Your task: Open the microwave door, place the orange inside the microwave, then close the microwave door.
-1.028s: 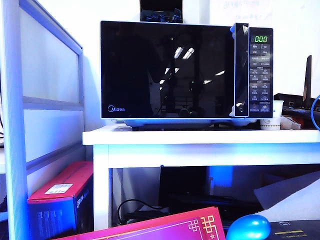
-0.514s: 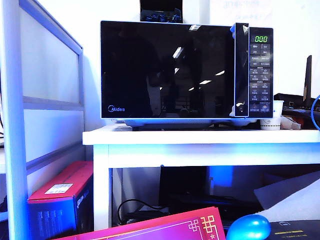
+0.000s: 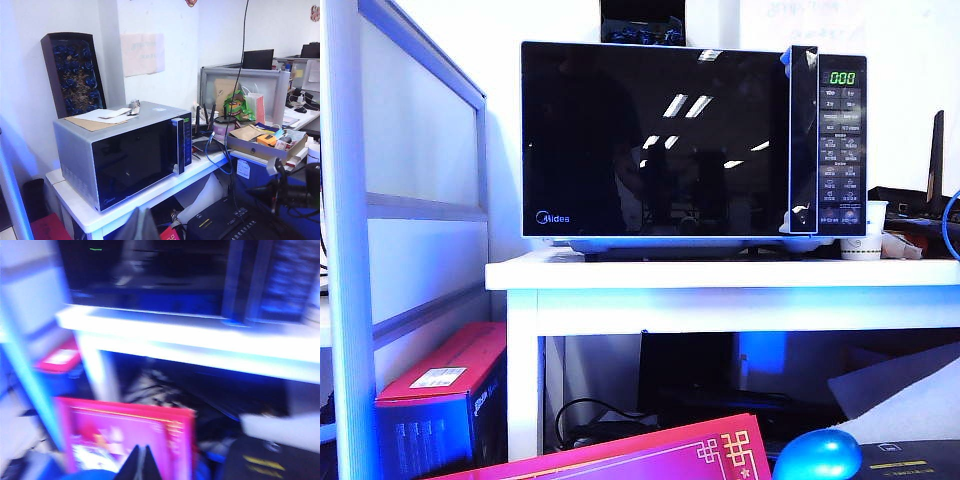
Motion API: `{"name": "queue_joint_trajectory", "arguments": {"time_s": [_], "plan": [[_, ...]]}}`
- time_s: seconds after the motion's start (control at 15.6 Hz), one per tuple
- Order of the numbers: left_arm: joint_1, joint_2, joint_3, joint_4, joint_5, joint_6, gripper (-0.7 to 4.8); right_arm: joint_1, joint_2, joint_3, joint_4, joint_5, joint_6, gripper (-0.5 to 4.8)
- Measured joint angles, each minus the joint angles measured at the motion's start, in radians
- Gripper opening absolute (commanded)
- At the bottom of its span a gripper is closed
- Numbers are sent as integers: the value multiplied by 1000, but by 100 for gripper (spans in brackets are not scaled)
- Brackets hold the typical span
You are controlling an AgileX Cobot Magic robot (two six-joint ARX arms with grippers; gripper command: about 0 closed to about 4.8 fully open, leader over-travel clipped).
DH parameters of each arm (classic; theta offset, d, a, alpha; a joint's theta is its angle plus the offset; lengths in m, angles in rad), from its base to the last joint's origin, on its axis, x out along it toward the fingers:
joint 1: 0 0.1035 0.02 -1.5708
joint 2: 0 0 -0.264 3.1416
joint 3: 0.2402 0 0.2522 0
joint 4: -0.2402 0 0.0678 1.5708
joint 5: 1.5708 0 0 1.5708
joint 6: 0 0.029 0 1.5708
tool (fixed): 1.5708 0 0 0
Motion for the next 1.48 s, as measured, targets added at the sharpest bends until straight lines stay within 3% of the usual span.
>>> {"name": "queue_joint_trajectory", "arguments": {"time_s": [0.45,0.77,0.96,1.22,1.48], "plan": [[0,0,-1,0,0,0,-5,0,-135,-157,-18,33,1,-1],[0,0,-3,1,-8,0,-5,0,-140,-180,-60,33,2,0],[0,0,-91,132,-46,0,-5,0,-140,-180,-60,32,2,0],[0,1,-417,429,-60,0,-5,0,-140,-180,-60,32,2,0],[0,4,-877,761,-3,0,-5,0,-140,-180,-60,32,2,0]]}}
